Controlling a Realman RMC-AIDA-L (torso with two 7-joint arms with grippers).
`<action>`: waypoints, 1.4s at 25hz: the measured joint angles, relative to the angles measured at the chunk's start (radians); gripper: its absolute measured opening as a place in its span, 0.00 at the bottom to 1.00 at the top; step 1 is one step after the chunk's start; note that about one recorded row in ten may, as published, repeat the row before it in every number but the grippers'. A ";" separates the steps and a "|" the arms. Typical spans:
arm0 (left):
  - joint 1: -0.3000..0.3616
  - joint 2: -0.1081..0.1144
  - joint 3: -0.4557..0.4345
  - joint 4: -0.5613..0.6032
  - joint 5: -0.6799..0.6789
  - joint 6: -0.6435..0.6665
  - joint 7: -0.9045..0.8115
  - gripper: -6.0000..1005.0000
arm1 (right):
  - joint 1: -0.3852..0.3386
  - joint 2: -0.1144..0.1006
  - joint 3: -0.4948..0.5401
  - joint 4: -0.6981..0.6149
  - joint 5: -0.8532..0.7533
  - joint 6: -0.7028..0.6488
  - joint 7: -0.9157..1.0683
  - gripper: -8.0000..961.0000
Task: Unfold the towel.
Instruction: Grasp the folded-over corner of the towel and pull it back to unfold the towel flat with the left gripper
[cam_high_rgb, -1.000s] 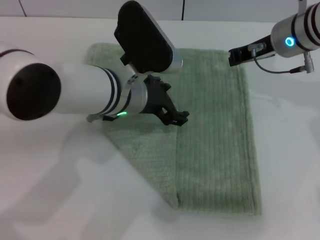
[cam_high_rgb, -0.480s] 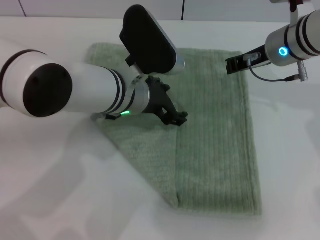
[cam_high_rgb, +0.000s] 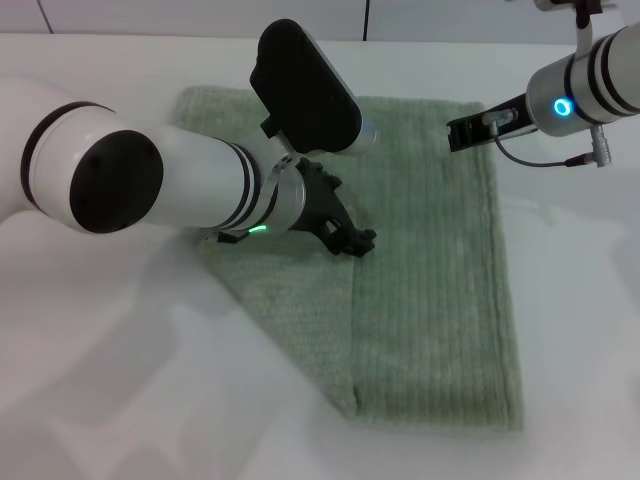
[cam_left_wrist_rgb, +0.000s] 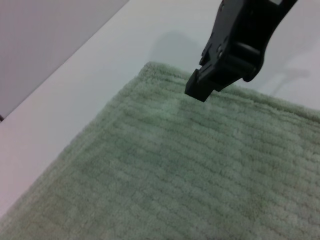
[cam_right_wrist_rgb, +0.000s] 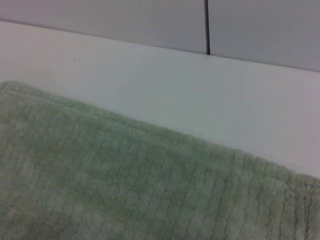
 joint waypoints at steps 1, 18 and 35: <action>-0.003 0.000 0.000 0.005 0.000 0.001 -0.002 0.73 | 0.000 0.000 0.000 -0.001 0.000 0.000 0.000 0.01; -0.035 0.000 0.013 0.043 -0.001 -0.015 -0.029 0.70 | -0.005 0.000 0.000 -0.002 0.001 -0.001 -0.002 0.01; -0.069 0.003 -0.001 0.022 0.013 -0.086 -0.051 0.66 | -0.004 0.000 -0.014 -0.027 0.001 -0.010 -0.002 0.01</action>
